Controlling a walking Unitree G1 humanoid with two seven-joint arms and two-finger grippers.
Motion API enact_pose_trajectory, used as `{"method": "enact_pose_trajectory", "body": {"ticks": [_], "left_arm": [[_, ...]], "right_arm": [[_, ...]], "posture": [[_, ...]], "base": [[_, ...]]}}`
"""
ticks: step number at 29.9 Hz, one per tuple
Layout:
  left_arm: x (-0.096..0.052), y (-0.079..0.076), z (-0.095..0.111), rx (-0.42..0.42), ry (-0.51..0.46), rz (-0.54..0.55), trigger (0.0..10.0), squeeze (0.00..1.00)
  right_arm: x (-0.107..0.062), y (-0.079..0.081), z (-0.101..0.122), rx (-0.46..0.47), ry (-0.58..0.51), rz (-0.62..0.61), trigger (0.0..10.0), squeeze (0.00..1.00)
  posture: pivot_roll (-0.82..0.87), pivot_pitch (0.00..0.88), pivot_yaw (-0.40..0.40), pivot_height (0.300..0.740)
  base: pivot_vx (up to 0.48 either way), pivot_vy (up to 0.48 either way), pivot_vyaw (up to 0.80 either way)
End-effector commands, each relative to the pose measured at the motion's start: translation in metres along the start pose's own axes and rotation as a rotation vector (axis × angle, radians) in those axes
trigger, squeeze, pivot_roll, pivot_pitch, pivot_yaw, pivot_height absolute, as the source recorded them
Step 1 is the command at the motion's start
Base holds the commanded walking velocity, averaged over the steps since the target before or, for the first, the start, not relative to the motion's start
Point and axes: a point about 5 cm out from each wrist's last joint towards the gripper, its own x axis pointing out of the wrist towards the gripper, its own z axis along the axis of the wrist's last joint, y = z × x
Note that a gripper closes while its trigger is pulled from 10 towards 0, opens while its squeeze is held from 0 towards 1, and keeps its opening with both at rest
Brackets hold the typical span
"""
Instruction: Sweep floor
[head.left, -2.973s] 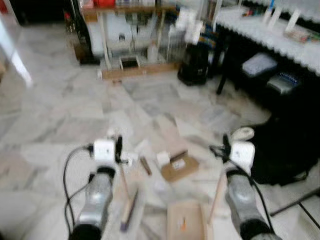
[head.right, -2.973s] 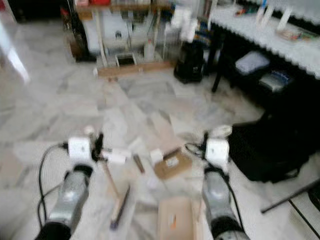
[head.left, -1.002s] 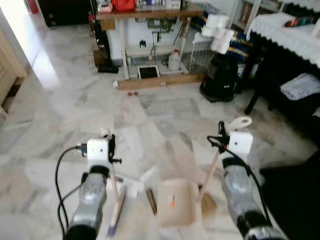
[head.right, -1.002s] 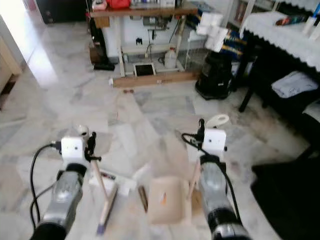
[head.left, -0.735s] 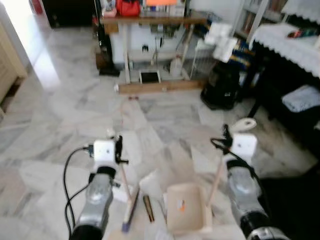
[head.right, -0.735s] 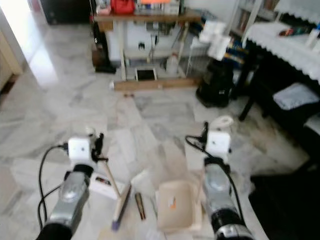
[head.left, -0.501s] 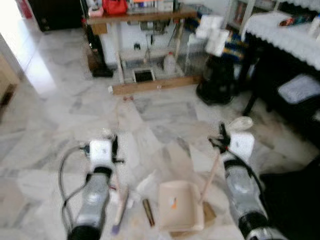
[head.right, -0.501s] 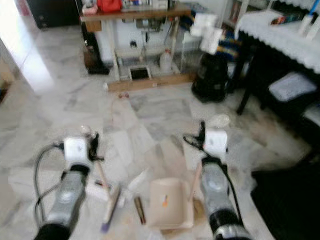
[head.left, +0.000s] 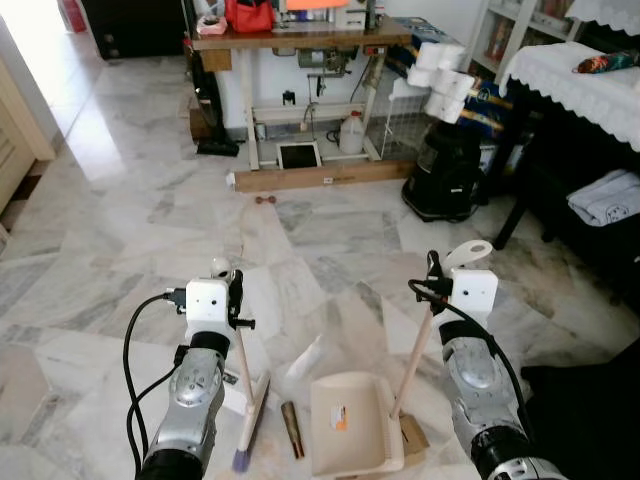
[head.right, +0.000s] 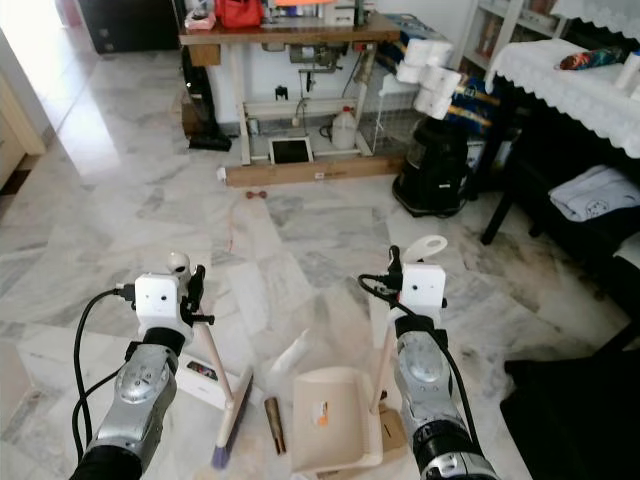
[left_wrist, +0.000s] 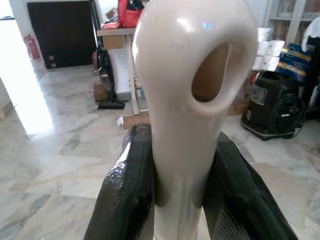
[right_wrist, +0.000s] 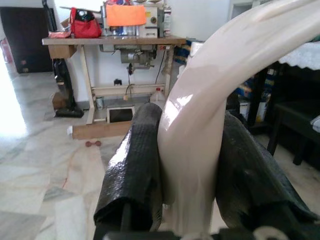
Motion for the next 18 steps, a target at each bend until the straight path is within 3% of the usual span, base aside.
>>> {"method": "enact_pose_trajectory", "body": {"ticks": [1,18], "left_arm": [[0.003,-0.001,0.009,0.0,-0.042,-0.003,10.0,0.0],[0.006,-0.003,0.018,-0.009,-0.068,-0.002,10.0,0.0]], "right_arm": [[0.005,0.003,0.003,0.01,-0.001,0.016,10.0,0.0],[0.011,0.019,0.004,-0.017,0.015,0.043,10.0,0.0]], "posture": [[0.04,0.009,-0.021,0.74],[0.07,0.076,-0.043,0.74]], "base": [[0.0,0.0,0.0],[0.0,0.0,0.0]]}}
